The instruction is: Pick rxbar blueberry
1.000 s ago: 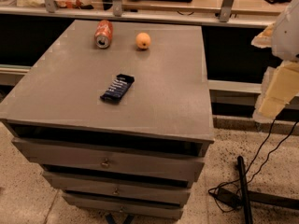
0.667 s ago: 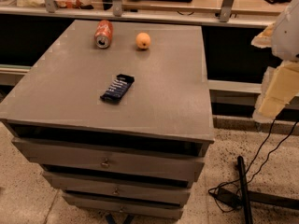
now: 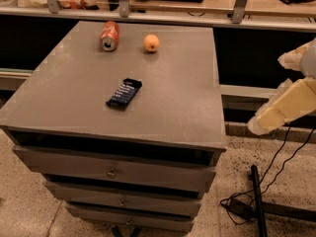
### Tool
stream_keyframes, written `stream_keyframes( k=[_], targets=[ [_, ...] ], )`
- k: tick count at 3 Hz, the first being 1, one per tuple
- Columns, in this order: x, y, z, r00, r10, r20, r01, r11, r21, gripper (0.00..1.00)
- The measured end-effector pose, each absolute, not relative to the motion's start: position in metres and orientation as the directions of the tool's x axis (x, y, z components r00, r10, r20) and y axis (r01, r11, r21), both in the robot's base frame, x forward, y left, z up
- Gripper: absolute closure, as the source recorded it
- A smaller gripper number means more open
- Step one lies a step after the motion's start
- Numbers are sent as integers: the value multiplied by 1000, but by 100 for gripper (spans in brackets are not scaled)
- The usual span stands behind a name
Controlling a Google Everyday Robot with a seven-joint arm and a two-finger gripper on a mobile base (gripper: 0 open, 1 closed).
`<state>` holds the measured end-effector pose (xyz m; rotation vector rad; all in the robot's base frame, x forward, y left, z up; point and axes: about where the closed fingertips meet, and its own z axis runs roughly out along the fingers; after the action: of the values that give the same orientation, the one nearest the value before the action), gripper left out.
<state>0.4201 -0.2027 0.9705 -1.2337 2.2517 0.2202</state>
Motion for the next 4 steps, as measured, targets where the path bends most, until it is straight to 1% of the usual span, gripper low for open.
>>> stream_keyframes(
  k=[1,2,3,4],
  targets=[
    [417,-178,958,-436,-546,-716,-756,653,-37,0],
    [431,-155,949,-355,-467,-810,-746,663,-55,0],
    [456,-129,944,-298,-431,-852,-716,691,-99,0],
    [471,-132,950,-275,-416,-866,-672,728,-136,0]
  ],
)
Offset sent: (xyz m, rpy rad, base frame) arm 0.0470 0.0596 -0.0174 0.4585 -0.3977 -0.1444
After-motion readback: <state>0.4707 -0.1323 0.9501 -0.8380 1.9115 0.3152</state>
